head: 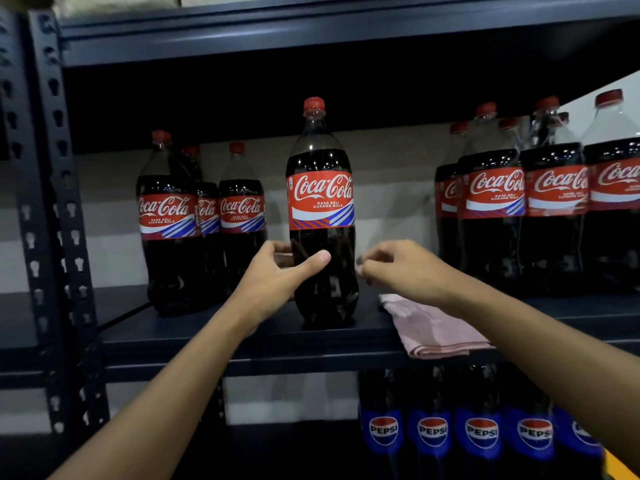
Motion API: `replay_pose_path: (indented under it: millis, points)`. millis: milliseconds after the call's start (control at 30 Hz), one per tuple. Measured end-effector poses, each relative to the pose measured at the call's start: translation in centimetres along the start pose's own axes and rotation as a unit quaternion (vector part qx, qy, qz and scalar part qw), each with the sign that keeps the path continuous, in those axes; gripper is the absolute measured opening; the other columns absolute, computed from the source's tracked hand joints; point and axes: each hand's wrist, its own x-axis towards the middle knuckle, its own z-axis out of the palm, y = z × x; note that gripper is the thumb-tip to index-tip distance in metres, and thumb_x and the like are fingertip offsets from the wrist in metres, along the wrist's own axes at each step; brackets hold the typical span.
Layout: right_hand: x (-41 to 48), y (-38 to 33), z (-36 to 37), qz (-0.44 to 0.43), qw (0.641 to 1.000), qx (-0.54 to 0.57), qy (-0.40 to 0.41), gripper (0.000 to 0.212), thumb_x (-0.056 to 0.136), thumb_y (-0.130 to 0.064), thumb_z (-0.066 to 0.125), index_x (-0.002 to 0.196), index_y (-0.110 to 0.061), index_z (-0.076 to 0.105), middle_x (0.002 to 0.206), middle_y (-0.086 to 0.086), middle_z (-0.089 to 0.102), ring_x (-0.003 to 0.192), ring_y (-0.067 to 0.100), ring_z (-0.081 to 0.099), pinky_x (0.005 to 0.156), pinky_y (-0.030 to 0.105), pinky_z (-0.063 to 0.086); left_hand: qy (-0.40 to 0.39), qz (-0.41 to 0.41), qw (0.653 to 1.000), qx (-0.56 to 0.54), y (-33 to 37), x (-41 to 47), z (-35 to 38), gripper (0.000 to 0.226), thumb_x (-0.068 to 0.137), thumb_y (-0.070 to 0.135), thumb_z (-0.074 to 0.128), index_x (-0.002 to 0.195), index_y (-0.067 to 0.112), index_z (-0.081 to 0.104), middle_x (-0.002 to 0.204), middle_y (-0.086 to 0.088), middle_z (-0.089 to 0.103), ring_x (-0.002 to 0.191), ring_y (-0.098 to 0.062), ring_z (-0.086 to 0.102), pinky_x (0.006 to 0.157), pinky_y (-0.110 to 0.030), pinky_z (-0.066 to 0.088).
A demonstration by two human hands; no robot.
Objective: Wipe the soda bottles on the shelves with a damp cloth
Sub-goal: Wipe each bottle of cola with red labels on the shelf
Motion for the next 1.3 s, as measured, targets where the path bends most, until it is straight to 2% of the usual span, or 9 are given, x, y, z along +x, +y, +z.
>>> replay_pose_path:
  millis: [100,233,433,700,833,900,1000,1100,1300]
  points:
    - [0.0,1.4,-0.5,0.051,0.983,-0.172,-0.046,0.036,0.098,-0.039,0.059,0.077,-0.011,0.067,0.077,0.005,0.067,0.08,0.023,0.061,0.064,0.025,0.045,-0.001,-0.006,1.0,-0.004,-0.2,0.1,-0.1,0.093,0.056,0.07,0.093,0.127,0.024,0.055,0.124,0.003,0.072,0.108,-0.013,0.074,0.093,-0.043,0.063]
    - [-0.6,2.8,1.0,0.097,0.923,-0.343,-0.146,0.075,0.097,-0.072,0.037,0.14,-0.015,0.06,0.15,0.01,0.054,0.137,0.028,0.051,0.11,0.037,0.041,-0.004,-0.005,1.0,-0.005,-0.4,0.1,-0.1,0.091,0.058,0.069,0.09,0.13,0.025,0.054,0.124,0.004,0.071,0.111,-0.014,0.073,0.096,-0.044,0.062]
    - [-2.7,2.9,0.2,0.065,0.906,-0.379,-0.175,0.102,0.08,-0.096,0.013,0.16,-0.035,0.03,0.169,-0.008,0.023,0.155,0.023,0.023,0.121,0.048,0.023,-0.003,-0.003,1.0,-0.008,-0.4,-0.3,0.2,0.091,0.06,0.068,0.086,0.132,0.024,0.053,0.125,0.005,0.07,0.112,-0.012,0.071,0.101,-0.044,0.059]
    - [-4.8,4.7,-0.3,-0.087,0.898,-0.411,-0.129,0.082,0.096,-0.076,0.037,0.163,-0.033,0.018,0.168,-0.013,0.024,0.152,0.014,0.03,0.119,0.035,0.028,0.004,0.003,1.0,0.004,-0.4,-0.6,0.3,0.096,0.058,0.075,0.084,0.134,0.025,0.053,0.126,0.007,0.068,0.114,-0.01,0.069,0.104,-0.043,0.057]
    - [-5.1,5.0,-1.5,-0.077,0.936,-0.304,-0.157,0.054,0.105,-0.059,0.033,0.158,-0.045,0.031,0.161,-0.019,0.038,0.144,0.005,0.04,0.116,0.028,0.033,-0.007,-0.001,1.0,0.008,-0.4,-0.4,0.0,0.1,0.057,0.08,0.087,0.135,0.027,0.052,0.127,0.007,0.067,0.115,-0.011,0.068,0.104,-0.044,0.056]
    - [-5.5,4.4,-1.5,-0.05,0.985,-0.12,-0.117,0.044,0.107,-0.052,0.035,0.147,-0.043,0.051,0.114,-0.006,0.075,0.091,0.004,0.07,0.088,0.024,0.051,-0.011,0.001,1.0,0.008,-0.2,-0.5,0.1,0.095,0.062,0.074,0.083,0.136,0.026,0.051,0.127,0.007,0.066,0.114,-0.01,0.067,0.103,-0.041,0.056]
    - [-4.5,3.1,-1.6,0.018,0.99,0.137,0.041,0.039,0.109,-0.044,0.041,0.132,-0.027,0.068,0.086,0.018,0.076,0.075,0.037,0.073,0.086,0.059,0.058,-0.012,0.008,1.0,0.0,-0.4,-0.4,0.1,0.093,0.062,0.073,0.081,0.137,0.026,0.052,0.128,0.008,0.066,0.115,-0.01,0.067,0.104,-0.041,0.056]
    - [-2.3,1.8,-1.5,0.147,0.895,0.395,0.147,0.051,0.104,-0.05,0.053,0.126,-0.005,0.067,0.106,0.027,0.073,0.109,0.049,0.067,0.092,0.062,0.057,-0.026,0.01,1.0,-0.002,-0.5,0.0,0.1,0.094,0.062,0.077,0.086,0.138,0.031,0.054,0.131,0.009,0.066,0.116,-0.01,0.067,0.1,-0.038,0.057]
    - [0.7,-2.5,0.0,0.11,0.768,0.592,0.217,0.046,0.104,-0.052,0.05,0.109,-0.011,0.07,0.088,0.011,0.079,0.09,0.029,0.075,0.096,0.051,0.055,-0.046,0.031,0.998,-0.032,-0.5,0.4,0.3,0.068,0.066,0.067,0.087,0.123,0.038,0.064,0.122,0.008,0.074,0.105,-0.004,0.074,0.083,-0.021,0.056]
